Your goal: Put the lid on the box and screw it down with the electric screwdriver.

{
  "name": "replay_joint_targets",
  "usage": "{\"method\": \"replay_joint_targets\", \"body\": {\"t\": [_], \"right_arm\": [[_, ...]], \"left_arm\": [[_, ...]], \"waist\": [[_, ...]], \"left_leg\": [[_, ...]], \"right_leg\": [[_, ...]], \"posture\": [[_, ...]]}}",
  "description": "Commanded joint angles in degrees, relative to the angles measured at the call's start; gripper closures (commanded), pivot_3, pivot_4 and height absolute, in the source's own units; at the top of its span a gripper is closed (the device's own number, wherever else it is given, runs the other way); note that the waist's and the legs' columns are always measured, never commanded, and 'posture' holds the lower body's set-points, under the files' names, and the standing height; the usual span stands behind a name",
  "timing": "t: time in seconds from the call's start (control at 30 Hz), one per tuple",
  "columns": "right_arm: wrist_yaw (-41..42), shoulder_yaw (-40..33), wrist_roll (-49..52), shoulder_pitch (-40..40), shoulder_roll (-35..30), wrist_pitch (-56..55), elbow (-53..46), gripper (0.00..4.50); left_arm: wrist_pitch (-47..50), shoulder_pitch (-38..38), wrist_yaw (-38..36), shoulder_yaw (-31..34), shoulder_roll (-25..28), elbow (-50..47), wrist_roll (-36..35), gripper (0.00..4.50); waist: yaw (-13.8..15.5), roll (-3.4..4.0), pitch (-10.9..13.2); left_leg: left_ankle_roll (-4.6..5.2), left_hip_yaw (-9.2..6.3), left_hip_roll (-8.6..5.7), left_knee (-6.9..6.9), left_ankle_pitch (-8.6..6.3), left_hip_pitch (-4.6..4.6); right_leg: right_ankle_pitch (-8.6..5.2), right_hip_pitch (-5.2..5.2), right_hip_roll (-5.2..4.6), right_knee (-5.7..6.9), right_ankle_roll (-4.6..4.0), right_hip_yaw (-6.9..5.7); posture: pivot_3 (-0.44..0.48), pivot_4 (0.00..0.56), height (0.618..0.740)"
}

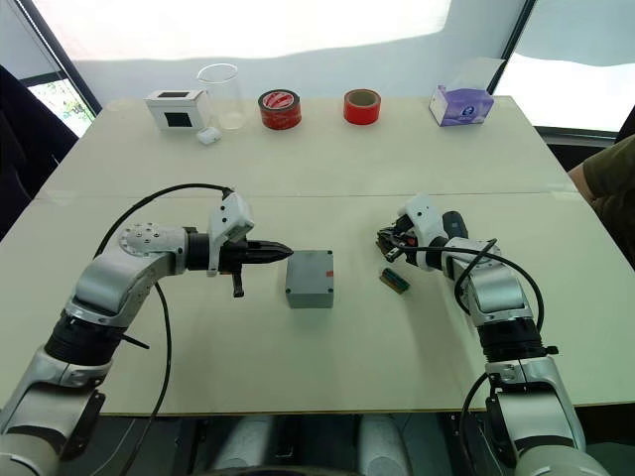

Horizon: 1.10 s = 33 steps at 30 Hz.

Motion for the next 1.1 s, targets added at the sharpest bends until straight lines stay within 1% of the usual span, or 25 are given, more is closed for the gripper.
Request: {"method": "replay_joint_targets", "body": {"t": [0.03, 0.23, 0.6, 0.8, 0.93, 1.1], "right_arm": [[0.2, -0.2, -0.5, -0.8, -0.4, -1.2, -0.7, 4.47], [0.3, -3.9, 3.5, -1.4, 0.4, 1.2, -3.0, 4.47], [0.9, -5.3, 5.8, -1.7, 0.2, 1.5, -5.5, 4.47], [2.2, -4.6, 10.9, -0.1, 0.7, 5.6, -16.6, 4.47], [1.1, -2.2, 14.0, 3.8, 1.9, 9.9, -26.3, 4.47], [-0.7, 0.2, 13.9, 6.0, 4.0, 11.0, -29.3, 4.47]], "left_arm": [[-0.2, -0.2, 0.1, 0.3, 0.6, -1.8, -0.1, 4.50], [-0.4, -0.5, 0.1, 0.1, 0.2, -1.4, 0.0, 4.50], [-0.2, -1.0, -0.1, 0.5, 0.3, -1.2, -0.3, 4.50], [2.0, -0.4, -1.1, 2.9, 2.6, -3.9, -2.9, 4.50], [4.5, 3.5, -1.7, 4.3, 5.8, -8.9, -5.3, 4.50], [6.4, 5.3, 0.1, 5.5, 6.7, -11.5, -7.0, 4.50]], "waist": [[0.0, 0.00, 0.0], [0.0, 0.00, 0.0], [0.0, 0.00, 0.0], [-0.1, 0.01, 0.0], [0.0, 0.01, 0.0], [0.1, 0.01, 0.0]], "left_leg": [[0.00, 0.00, 0.00, 0.00, 0.00, 0.00], [0.00, 0.00, 0.00, 0.00, 0.00, 0.00], [0.01, 0.00, 0.00, 0.00, 0.00, 0.00], [0.06, 0.00, 0.00, 0.00, -0.04, -0.01], [0.14, -0.02, 0.01, -0.01, -0.08, 0.00], [0.16, -0.05, 0.00, -0.01, -0.10, 0.00]], "right_leg": [[0.00, 0.00, 0.00, 0.00, 0.00, 0.00], [0.00, 0.00, 0.00, 0.00, 0.00, 0.00], [0.00, 0.00, 0.00, 0.00, 0.00, 0.00], [0.00, -0.04, 0.00, 0.02, 0.00, 0.02], [0.00, -0.02, -0.01, 0.01, -0.01, 0.04], [0.00, -0.01, -0.02, 0.03, -0.01, 0.03]], "posture": [[0.000, 0.150, 0.740], [0.000, 0.150, 0.740], [0.000, 0.150, 0.740], [0.000, 0.150, 0.740], [0.000, 0.150, 0.740], [0.000, 0.150, 0.740]]}}
